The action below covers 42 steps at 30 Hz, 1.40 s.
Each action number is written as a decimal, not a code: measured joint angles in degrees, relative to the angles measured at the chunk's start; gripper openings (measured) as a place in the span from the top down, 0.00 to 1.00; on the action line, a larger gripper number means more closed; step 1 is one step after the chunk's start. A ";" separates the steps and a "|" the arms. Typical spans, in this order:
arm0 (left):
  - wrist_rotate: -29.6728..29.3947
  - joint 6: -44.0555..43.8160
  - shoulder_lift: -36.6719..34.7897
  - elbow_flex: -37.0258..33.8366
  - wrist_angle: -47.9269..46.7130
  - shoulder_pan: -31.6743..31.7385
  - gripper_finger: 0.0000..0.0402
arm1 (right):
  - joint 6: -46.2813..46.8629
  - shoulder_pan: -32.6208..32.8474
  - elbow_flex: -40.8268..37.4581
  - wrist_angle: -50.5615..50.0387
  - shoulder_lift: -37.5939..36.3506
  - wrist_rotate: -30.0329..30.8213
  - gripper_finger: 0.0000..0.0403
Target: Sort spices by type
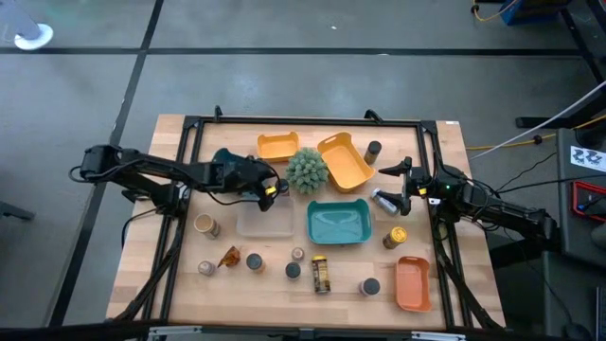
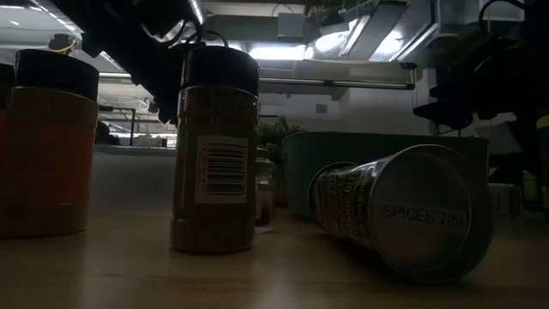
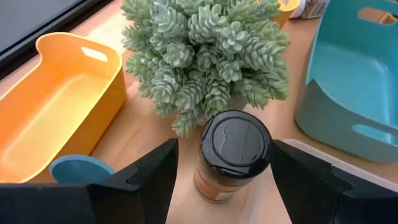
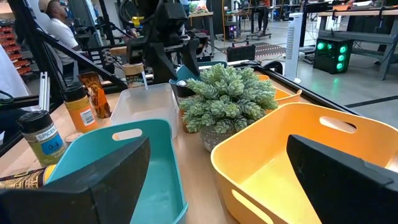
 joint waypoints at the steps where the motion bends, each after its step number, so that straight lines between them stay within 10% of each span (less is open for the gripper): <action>1: 0.64 0.25 0.00 0.00 -0.13 0.00 0.41 | 0.00 0.00 0.00 -0.02 0.00 0.01 0.07; 42: 1.73 5.72 10.21 -0.02 7.83 0.35 0.41 | 0.00 0.00 0.00 -0.17 0.00 0.09 0.07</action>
